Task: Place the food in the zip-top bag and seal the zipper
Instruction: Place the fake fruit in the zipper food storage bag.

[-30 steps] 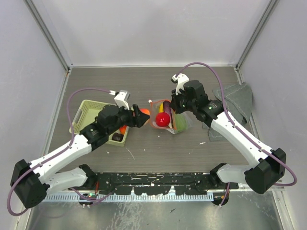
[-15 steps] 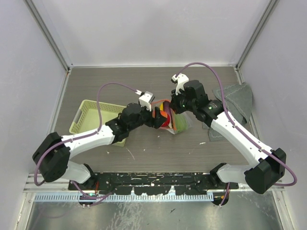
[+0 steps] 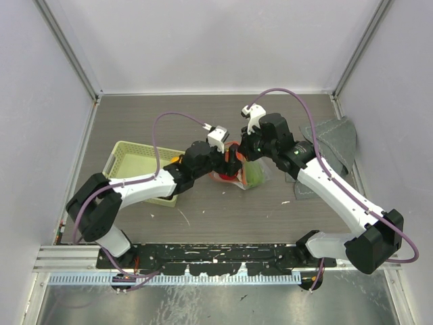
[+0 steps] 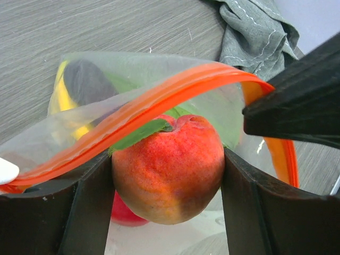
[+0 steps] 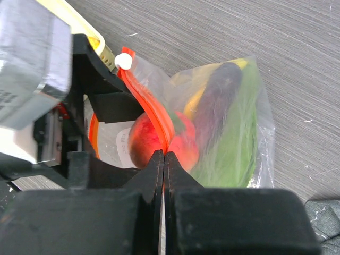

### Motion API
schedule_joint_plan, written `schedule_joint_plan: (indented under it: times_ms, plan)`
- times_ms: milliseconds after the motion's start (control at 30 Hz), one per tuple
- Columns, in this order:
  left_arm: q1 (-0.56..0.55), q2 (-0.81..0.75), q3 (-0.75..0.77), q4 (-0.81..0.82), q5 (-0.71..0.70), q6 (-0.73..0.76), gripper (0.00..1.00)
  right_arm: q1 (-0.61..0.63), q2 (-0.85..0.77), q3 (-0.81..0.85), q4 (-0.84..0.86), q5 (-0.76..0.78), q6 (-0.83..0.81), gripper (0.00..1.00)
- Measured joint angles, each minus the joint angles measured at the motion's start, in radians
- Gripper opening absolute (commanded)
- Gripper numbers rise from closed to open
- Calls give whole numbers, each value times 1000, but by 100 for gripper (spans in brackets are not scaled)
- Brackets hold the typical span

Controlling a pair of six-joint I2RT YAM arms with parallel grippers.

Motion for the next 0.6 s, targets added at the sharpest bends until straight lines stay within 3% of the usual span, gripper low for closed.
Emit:
schedule_joint_plan:
  times_ms: [600]
  plan:
    - [-43, 77, 27, 46, 2, 5, 96, 0, 0, 0, 0, -9, -1, 0]
